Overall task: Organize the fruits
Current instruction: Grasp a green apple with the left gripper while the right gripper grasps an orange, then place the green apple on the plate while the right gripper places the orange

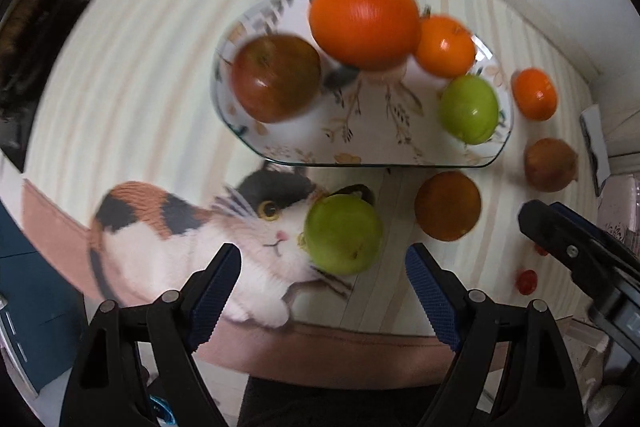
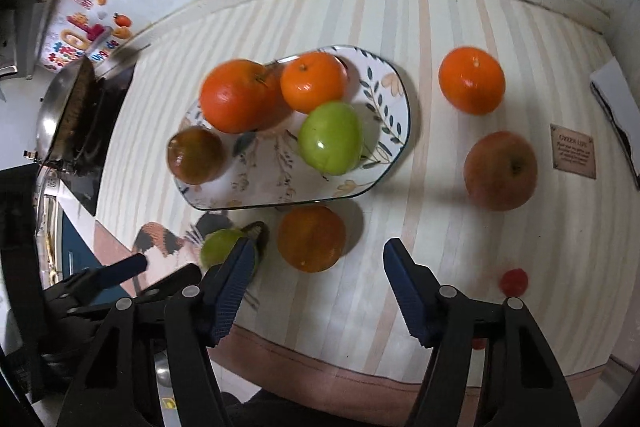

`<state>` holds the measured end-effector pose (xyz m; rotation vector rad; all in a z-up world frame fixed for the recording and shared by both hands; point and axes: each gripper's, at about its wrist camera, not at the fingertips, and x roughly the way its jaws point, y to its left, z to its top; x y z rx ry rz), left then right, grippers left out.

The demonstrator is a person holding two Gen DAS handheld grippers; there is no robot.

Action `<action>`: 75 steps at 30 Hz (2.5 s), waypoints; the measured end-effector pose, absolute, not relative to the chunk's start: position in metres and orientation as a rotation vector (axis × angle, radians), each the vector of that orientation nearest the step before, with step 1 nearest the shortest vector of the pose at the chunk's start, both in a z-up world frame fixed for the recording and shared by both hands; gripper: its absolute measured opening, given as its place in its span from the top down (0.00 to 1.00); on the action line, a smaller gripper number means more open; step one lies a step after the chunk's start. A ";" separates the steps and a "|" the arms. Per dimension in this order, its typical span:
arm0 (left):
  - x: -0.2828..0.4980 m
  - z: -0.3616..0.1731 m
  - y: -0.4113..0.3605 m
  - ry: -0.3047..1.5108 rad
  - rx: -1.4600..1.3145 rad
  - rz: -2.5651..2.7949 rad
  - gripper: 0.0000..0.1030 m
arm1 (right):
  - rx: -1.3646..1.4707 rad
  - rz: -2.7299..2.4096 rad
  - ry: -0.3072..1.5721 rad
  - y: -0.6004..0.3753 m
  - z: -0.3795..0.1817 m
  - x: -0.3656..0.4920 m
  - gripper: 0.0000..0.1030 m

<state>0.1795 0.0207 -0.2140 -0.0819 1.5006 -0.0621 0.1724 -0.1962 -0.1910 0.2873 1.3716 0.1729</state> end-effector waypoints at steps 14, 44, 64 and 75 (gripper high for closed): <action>0.167 -0.250 0.026 1.556 -0.051 -0.026 0.49 | 0.367 0.190 1.503 -0.181 -0.252 0.199 0.32; 0.252 -0.184 -0.008 1.426 -0.118 -0.150 0.49 | 0.335 0.136 1.303 -0.215 -0.192 0.271 0.43; 0.261 -0.212 -0.012 1.510 -0.148 -0.091 0.18 | 0.322 0.147 1.447 -0.220 -0.234 0.314 0.14; 0.237 -0.170 0.020 1.362 -0.057 0.031 0.18 | 0.079 0.109 1.361 -0.199 -0.197 0.269 0.09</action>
